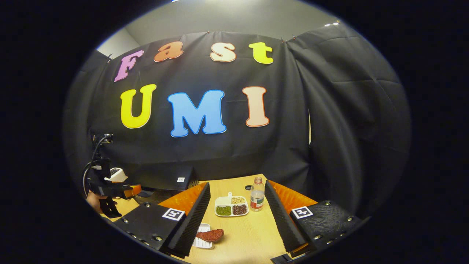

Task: Open the electric oven with the left hand, put the food in, and close the electric oven.

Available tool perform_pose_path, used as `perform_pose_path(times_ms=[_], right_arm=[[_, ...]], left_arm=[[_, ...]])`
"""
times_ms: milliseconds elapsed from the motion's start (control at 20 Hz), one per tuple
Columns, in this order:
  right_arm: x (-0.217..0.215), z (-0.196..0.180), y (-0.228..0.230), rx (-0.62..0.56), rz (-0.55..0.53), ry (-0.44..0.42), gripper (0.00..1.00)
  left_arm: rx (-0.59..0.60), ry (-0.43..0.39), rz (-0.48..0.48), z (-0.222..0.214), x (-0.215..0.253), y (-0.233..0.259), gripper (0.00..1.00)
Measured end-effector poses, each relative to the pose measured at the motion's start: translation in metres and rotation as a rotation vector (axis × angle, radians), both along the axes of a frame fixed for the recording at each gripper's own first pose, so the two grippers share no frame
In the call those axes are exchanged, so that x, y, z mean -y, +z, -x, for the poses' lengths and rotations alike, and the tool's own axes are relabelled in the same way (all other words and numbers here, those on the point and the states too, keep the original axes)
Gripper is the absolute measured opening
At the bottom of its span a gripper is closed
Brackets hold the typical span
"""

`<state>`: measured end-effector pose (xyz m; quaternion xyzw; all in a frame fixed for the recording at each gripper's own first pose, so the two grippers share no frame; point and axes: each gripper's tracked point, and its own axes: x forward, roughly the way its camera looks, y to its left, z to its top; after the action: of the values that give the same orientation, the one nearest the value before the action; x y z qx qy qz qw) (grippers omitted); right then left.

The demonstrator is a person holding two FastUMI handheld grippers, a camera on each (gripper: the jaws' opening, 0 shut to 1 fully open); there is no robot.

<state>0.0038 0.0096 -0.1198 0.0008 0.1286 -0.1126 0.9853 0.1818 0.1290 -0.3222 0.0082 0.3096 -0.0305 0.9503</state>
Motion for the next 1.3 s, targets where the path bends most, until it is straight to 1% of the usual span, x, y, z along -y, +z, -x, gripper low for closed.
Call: perform_pose_path(times_ms=[50,100,150,200,250,300,350,400,450,500,550,600,650,700,750,800,850,950,1050,1100,1150,1200,1300], right_arm=[[0.001,-0.001,0.001,0.000,0.004,-0.005,0.91],[0.003,-0.001,0.000,-0.001,0.010,-0.011,0.91],[0.005,-0.003,0.001,-0.002,0.013,-0.015,0.91],[0.005,-0.004,0.001,-0.004,0.012,-0.017,0.91],[0.005,-0.005,0.001,-0.003,0.010,-0.019,0.91],[0.006,-0.005,0.002,0.000,0.008,-0.022,0.91],[0.005,-0.006,0.002,-0.001,0.007,-0.024,0.91],[0.005,-0.007,0.000,-0.003,0.005,-0.021,0.91],[0.004,-0.007,0.000,-0.007,0.006,-0.020,0.91],[0.003,-0.007,-0.001,-0.008,0.006,-0.018,0.91],[0.002,-0.008,0.000,-0.005,0.006,-0.015,0.91],[0.003,-0.007,0.001,-0.002,0.005,-0.014,0.91],[0.002,-0.008,0.002,0.000,0.002,-0.011,0.91],[0.001,-0.008,0.001,0.000,-0.001,-0.008,0.91],[0.001,-0.008,0.004,0.003,-0.002,-0.006,0.91],[0.001,-0.007,0.004,0.008,-0.003,-0.005,0.91],[0.000,-0.008,0.006,0.011,-0.004,-0.002,0.91],[-0.002,-0.008,0.007,0.013,-0.005,0.007,0.91],[-0.004,-0.009,0.009,0.018,-0.008,0.015,0.91],[-0.006,-0.009,0.010,0.019,-0.010,0.020,0.91],[-0.009,-0.009,0.011,0.021,-0.012,0.025,0.91],[-0.012,-0.009,0.011,0.022,-0.012,0.031,0.91],[-0.016,-0.010,0.013,0.026,-0.007,0.040,0.91]], left_arm=[[-0.021,-0.003,0.013,-0.006,0.002,-0.010,1.00],[-0.041,-0.004,0.011,-0.010,0.002,-0.021,0.97],[-0.056,-0.002,-0.003,-0.015,-0.001,-0.030,1.00],[-0.071,0.003,-0.020,-0.016,-0.003,-0.035,0.97],[-0.040,-0.002,-0.050,-0.025,-0.004,-0.033,1.00],[-0.048,-0.011,-0.059,-0.029,-0.001,-0.034,1.00],[-0.037,-0.008,-0.059,-0.033,0.001,-0.034,0.95],[-0.044,0.002,-0.061,-0.038,0.001,-0.036,0.95],[-0.050,0.018,-0.068,-0.041,-0.002,-0.038,1.00],[-0.060,0.029,-0.052,-0.040,-0.002,-0.036,1.00],[-0.056,0.035,-0.054,-0.041,-0.001,-0.037,0.97],[-0.061,0.034,-0.061,-0.038,-0.001,-0.041,0.96],[-0.043,0.029,-0.070,-0.037,-0.001,-0.040,1.00],[-0.045,0.031,-0.066,-0.034,0.001,-0.042,0.97],[-0.043,0.032,-0.059,-0.028,0.001,-0.042,0.96],[-0.048,0.031,-0.056,-0.021,0.001,-0.042,1.00],[-0.050,0.029,-0.057,-0.016,0.001,-0.043,0.97],[-0.053,0.027,-0.048,-0.001,0.002,-0.046,0.97],[-0.065,0.035,-0.016,0.015,0.001,-0.052,0.97],[-0.076,0.034,-0.006,0.024,0.001,-0.056,0.92],[-0.079,0.032,-0.005,0.031,0.002,-0.059,0.92],[-0.083,0.024,-0.013,0.039,0.001,-0.063,0.97],[-0.100,0.011,-0.037,0.054,0.002,-0.072,0.97]])
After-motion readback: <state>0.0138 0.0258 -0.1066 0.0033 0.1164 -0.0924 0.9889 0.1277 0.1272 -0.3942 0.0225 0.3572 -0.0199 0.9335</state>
